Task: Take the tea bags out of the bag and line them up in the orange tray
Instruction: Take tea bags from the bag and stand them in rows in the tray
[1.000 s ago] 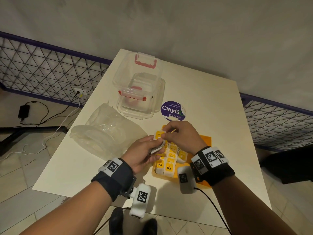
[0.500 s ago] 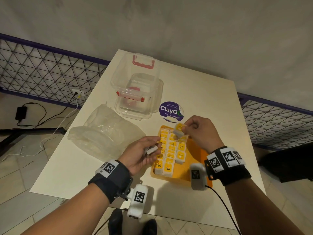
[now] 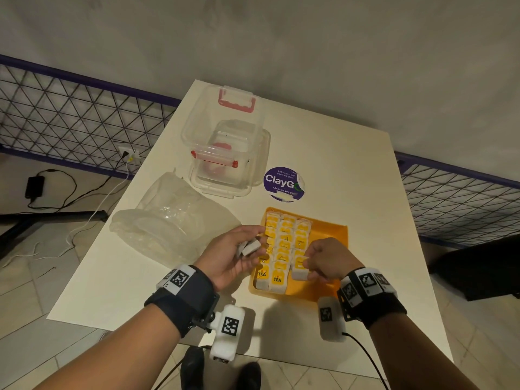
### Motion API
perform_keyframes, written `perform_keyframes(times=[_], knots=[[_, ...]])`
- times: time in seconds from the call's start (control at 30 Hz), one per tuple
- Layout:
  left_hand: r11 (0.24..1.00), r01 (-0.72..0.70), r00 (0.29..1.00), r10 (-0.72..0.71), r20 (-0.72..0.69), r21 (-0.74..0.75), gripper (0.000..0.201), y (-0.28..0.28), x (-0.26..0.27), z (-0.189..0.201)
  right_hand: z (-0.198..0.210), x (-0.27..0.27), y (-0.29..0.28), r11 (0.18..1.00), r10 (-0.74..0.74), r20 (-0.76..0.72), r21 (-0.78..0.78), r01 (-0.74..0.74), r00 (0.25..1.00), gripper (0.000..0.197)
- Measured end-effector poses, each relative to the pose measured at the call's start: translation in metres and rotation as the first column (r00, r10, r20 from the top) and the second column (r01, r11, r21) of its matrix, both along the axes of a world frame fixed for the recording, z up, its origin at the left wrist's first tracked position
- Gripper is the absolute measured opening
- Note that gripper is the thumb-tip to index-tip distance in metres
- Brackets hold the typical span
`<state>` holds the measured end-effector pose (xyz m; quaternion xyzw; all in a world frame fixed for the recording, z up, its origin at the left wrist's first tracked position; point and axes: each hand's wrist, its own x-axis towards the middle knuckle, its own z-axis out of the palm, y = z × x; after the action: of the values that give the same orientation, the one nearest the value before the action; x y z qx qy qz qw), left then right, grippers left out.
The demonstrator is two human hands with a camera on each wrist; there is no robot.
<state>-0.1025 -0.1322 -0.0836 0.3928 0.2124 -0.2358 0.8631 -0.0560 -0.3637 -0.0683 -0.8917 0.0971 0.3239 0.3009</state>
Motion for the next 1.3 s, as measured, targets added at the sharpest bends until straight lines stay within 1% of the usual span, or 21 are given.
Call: perform_keyframes(times=[0.07, 0.13, 0.2, 0.27, 0.43, 0.53, 0.6, 0.63, 0.67, 0.7, 0.77, 0.8, 0.87, 0.93, 1.0, 1.1, 1.23, 1.3], knots=[[1.0, -0.001, 1.0, 0.001, 0.0, 0.001, 0.027, 0.0, 0.0, 0.001, -0.003, 0.002, 0.004, 1.0, -0.021, -0.032, -0.003, 0.021, 0.999, 0.015], [1.0, 0.0, 1.0, 0.0, -0.004, 0.004, 0.026, 0.0, 0.0, 0.001, -0.005, 0.002, 0.007, 0.994, -0.104, -0.059, 0.021, 0.106, 0.993, 0.01], [1.0, -0.001, 1.0, 0.001, -0.01, 0.004, 0.025, 0.0, -0.001, 0.002, -0.008, 0.004, 0.009, 0.983, -0.174, -0.052, 0.049, 0.177, 0.983, 0.011], [1.0, 0.0, 1.0, 0.0, -0.013, -0.002, 0.026, 0.001, -0.001, 0.001, -0.009, 0.005, 0.012, 0.978, -0.197, -0.028, 0.058, 0.199, 0.98, 0.012], [0.999, -0.012, 1.0, 0.011, -0.027, -0.037, 0.027, 0.002, 0.0, 0.002, -0.007, 0.004, 0.014, 0.979, -0.2, 0.037, 0.033, 0.199, 0.979, 0.015], [0.994, -0.031, 0.998, 0.024, -0.06, -0.105, 0.032, 0.003, 0.0, 0.004, -0.005, 0.006, 0.013, 0.99, -0.142, 0.064, -0.007, 0.143, 0.988, 0.012], [0.989, -0.043, 0.997, 0.034, -0.069, -0.14, 0.033, 0.004, -0.001, 0.005, 0.001, 0.008, 0.013, 0.992, -0.033, 0.14, -0.113, 0.049, 0.99, 0.014], [0.988, -0.045, 0.997, 0.035, -0.068, -0.151, 0.033, 0.005, -0.001, 0.005, 0.006, 0.008, 0.014, 0.989, 0.0, 0.191, -0.145, 0.028, 0.982, 0.013], [0.986, -0.045, 0.997, 0.035, -0.066, -0.158, 0.034, 0.006, -0.002, 0.006, 0.011, 0.008, 0.017, 0.99, 0.011, 0.253, -0.138, 0.025, 0.967, 0.012], [0.986, -0.042, 0.997, 0.032, -0.064, -0.162, 0.035, 0.006, -0.002, 0.006, 0.017, 0.006, 0.022, 0.996, 0.016, 0.32, -0.092, 0.014, 0.947, 0.011], [0.986, -0.035, 0.998, 0.026, -0.061, -0.161, 0.036, 0.006, -0.003, 0.007, 0.032, 0.003, 0.037, 0.996, 0.065, 0.442, 0.027, -0.086, 0.895, 0.006], [0.987, -0.034, 0.998, 0.025, -0.06, -0.157, 0.037, 0.005, -0.003, 0.007, 0.038, 0.0, 0.045, 0.985, 0.104, 0.463, 0.077, -0.156, 0.88, 0.006], [0.986, -0.036, 0.998, 0.027, -0.059, -0.163, 0.038, 0.004, -0.004, 0.009, 0.048, -0.007, 0.061, 0.945, 0.202, 0.437, 0.149, -0.292, 0.877, 0.013], [0.978, -0.028, 0.999, 0.02, -0.041, -0.205, 0.041, 0.004, -0.005, 0.011, 0.05, -0.011, 0.074, 0.911, 0.296, 0.397, 0.157, -0.382, 0.869, 0.021], [0.969, -0.019, 0.999, 0.011, -0.035, -0.245, 0.045, 0.005, -0.006, 0.014, 0.047, -0.012, 0.082, 0.907, 0.322, 0.377, 0.139, -0.397, 0.868, 0.027], [0.969, -0.022, 0.999, 0.013, -0.038, -0.247, 0.046, 0.008, -0.006, 0.014, 0.043, -0.01, 0.087, 0.907, 0.349, 0.362, 0.102, -0.409, 0.864, 0.035], [0.974, -0.03, 0.999, 0.023, -0.033, -0.226, 0.049, 0.012, -0.007, 0.01, 0.039, -0.011, 0.088, 0.91, 0.352, 0.363, 0.084, -0.406, 0.863, 0.03], [0.971, -0.028, 0.999, 0.022, -0.025, -0.236, 0.046, 0.013, -0.006, 0.008, 0.039, -0.011, 0.087, 0.915, 0.337, 0.364, 0.09, -0.392, 0.868, 0.027]])
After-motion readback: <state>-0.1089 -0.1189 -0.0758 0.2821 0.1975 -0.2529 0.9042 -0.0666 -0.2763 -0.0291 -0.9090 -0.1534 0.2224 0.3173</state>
